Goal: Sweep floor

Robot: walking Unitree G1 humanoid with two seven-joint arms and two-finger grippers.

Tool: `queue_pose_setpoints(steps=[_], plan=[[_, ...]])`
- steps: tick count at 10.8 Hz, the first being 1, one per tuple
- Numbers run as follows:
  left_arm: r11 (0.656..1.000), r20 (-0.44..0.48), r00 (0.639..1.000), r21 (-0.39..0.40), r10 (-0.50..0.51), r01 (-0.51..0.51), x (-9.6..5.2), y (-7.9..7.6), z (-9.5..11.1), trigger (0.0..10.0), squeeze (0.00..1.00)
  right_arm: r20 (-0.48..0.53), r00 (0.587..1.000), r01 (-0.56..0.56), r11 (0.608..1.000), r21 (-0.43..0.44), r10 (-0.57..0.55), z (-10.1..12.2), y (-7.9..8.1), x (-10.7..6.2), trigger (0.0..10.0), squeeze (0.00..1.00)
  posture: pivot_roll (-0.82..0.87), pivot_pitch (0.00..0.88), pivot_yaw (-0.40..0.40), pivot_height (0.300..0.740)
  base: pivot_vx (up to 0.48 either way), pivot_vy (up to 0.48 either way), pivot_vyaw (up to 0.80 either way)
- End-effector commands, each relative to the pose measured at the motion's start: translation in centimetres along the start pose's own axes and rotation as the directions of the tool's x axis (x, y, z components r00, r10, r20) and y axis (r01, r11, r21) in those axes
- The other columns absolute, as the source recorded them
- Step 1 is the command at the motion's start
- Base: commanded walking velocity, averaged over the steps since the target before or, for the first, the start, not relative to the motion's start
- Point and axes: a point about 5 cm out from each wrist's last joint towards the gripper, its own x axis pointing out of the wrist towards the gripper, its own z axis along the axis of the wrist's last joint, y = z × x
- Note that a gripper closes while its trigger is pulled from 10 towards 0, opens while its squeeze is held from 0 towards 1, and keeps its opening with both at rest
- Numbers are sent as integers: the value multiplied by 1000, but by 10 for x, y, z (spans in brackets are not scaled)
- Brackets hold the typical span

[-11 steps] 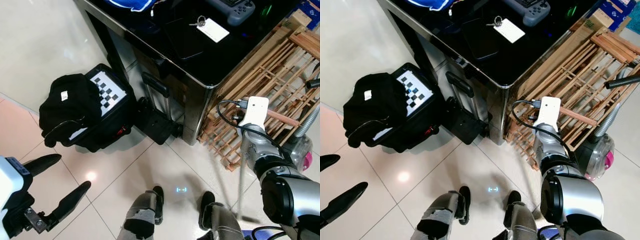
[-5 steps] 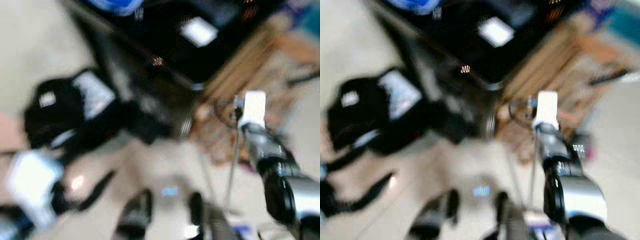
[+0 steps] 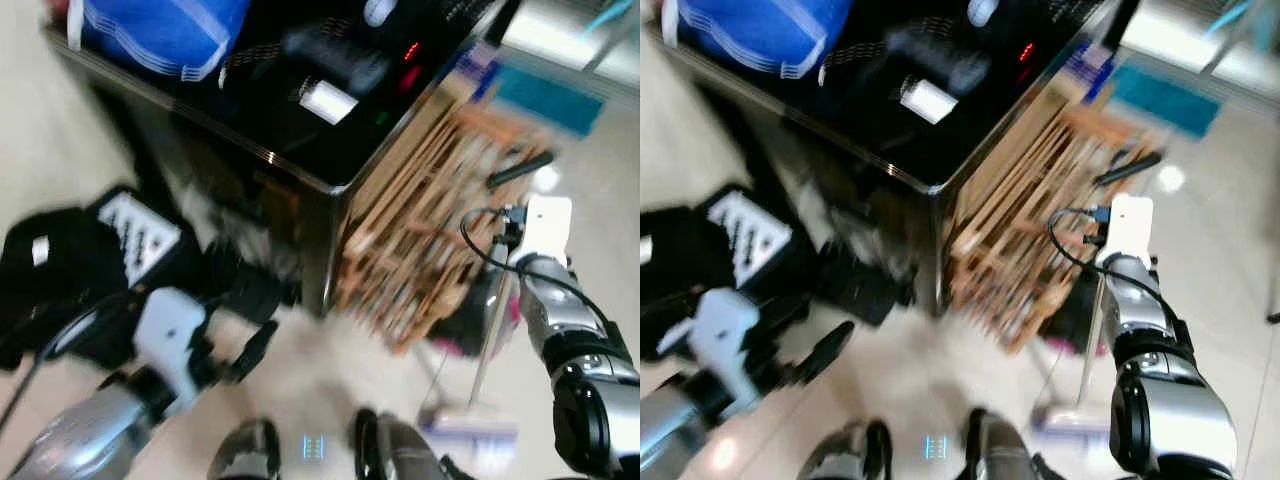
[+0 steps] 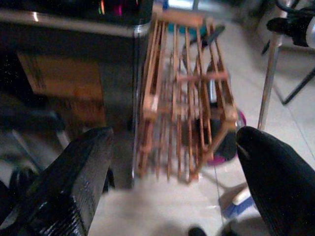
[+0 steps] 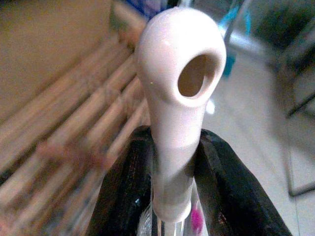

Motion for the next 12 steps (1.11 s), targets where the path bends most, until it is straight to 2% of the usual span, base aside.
queue_pose_setpoints(steps=[1, 4, 5, 7, 8, 9, 10, 12], plan=[[1000, -30, 1000, -3, -1, 1, 5, -1, -11, 10000, 0, 48, 998, -28, 999, -22, 29, 13, 1, 0, 0, 0, -6, 32, -38, 740, 0, 0, 0], [1000, -4, 1000, 1, -12, 12, 22, 2, -21, 10000, 0, 79, 996, -24, 997, -67, 29, 34, -8, -5, 0, 0, -43, 0, -29, 740, 0, 0, 0], [1000, 8, 1000, -1, -21, 21, 29, 1, -22, 10000, 0, 86, 996, -16, 991, -130, 28, 41, -16, -8, 0, 0, -58, 0, -20, 740, 0, 0, 0], [1000, 23, 999, -6, -29, 29, 33, -5, -21, 10000, 0, 67, 997, -15, 980, -197, 29, 46, -27, -16, 0, 0, -70, 0, -18, 740, 0, 0, 0], [1000, 23, 1000, -3, -13, 13, 37, -8, -20, 10000, 0, 31, 998, -50, 959, -278, 61, 50, -30, -24, 0, 0, -82, 0, -18, 740, 0, 0, 0], [1000, 22, 1000, 0, 5, -5, 41, -11, -21, 10000, 0, -20, 994, -103, 918, -383, 103, 51, -34, -33, 0, 0, -94, 0, -19, 740, 0, 0, 0], [1000, 26, 1000, -3, 6, -6, 44, -15, -21, 10000, 0, -44, 993, -118, 897, -425, 110, 53, -39, -39, 0, 0, -100, 0, -18, 740, 0, 0, 0], [1000, 38, 999, -15, -3, 4, 49, -23, -19, 10000, 0, -40, 997, -83, 904, -420, 72, 64, -50, -48, 0, 0, -118, 0, -12, 740, 0, 0, 0]])
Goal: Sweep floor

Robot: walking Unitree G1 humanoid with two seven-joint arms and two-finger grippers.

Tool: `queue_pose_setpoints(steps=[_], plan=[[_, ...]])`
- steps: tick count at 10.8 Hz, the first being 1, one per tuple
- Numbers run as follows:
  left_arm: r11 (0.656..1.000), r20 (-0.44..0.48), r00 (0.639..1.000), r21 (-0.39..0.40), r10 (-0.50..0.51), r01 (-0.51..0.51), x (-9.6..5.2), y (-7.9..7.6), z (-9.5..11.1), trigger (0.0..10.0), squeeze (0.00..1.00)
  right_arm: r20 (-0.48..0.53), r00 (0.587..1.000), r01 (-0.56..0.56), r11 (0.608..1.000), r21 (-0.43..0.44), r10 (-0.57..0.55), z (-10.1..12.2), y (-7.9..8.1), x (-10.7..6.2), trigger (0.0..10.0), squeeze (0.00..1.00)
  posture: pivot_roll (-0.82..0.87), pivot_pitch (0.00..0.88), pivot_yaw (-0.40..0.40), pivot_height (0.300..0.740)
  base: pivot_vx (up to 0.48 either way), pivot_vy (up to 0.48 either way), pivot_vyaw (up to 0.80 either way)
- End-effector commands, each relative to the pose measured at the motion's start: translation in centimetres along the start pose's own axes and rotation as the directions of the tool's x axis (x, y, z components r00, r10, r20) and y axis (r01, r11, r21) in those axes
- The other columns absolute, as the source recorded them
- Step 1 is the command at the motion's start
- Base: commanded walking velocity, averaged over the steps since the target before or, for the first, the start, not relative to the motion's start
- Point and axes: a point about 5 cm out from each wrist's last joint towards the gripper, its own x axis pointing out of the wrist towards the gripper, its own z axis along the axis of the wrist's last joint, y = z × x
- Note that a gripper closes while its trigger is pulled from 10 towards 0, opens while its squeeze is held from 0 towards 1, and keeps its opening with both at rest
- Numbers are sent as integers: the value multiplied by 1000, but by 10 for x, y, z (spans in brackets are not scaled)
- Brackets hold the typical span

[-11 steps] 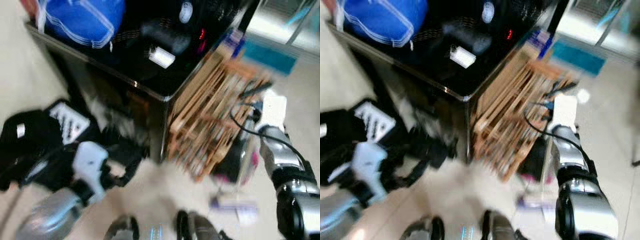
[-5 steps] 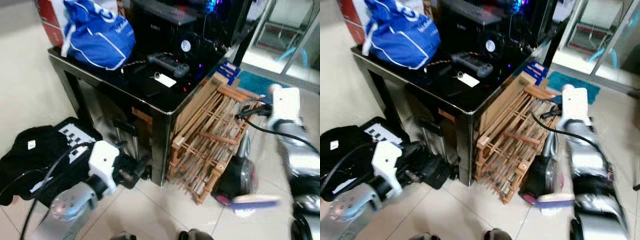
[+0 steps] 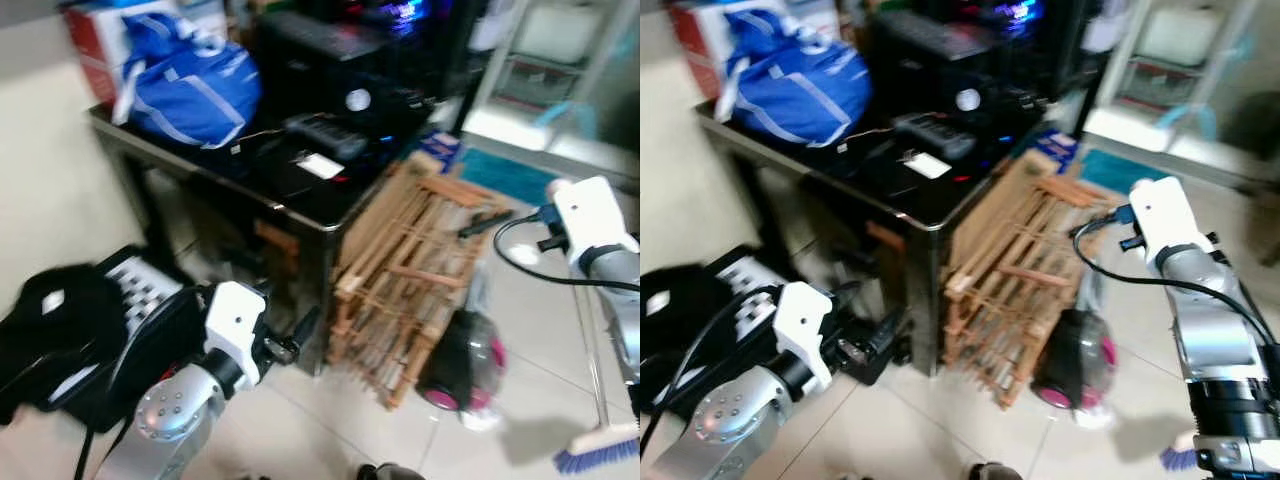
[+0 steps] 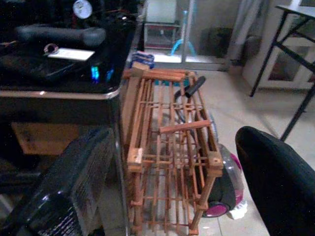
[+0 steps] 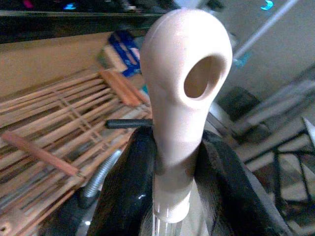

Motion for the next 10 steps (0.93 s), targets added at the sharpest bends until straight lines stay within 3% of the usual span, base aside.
queue_pose_setpoints(steps=[1, 3, 4, 6, 7, 10], plan=[[1000, 2, 1000, 10, 7, -7, 3, -1, 2, 10000, 0, 32, 998, 61, 997, 41, -62, 8, -9, -6, 0, 0, -129, 0, -5, 740, 0, 0, 0], [998, 9, 998, 24, 66, -66, 4, 5, 3, 10000, 0, 31, 987, 158, 985, 71, -160, 8, -9, -23, 10000, 0, -150, 0, 7, 740, 0, 0, 0], [995, 5, 996, 32, 92, -92, 7, 10, 4, 10000, 0, 27, 984, 171, 981, 88, -174, 9, -7, -35, 10000, 0, -157, 0, 13, 740, 0, 0, 0], [994, -3, 996, 63, 91, -91, 11, 12, 5, 10000, 0, 25, 976, 213, 970, 121, -217, 9, -2, -43, 10000, 0, -163, 0, 22, 740, 0, 0, 0], [987, -14, 993, 116, 115, -112, 14, 17, 0, 10000, 0, 16, 968, 246, 956, 160, -252, 10, 4, -46, 10000, 0, -169, 0, 24, 740, 0, 0, -800], [980, -3, 987, 116, 161, -160, 18, 23, 0, 10000, 0, -2, 972, 233, 952, 199, -237, 10, 20, -48, 10000, 0, -172, 0, -2, 740, 0, 0, -800]])
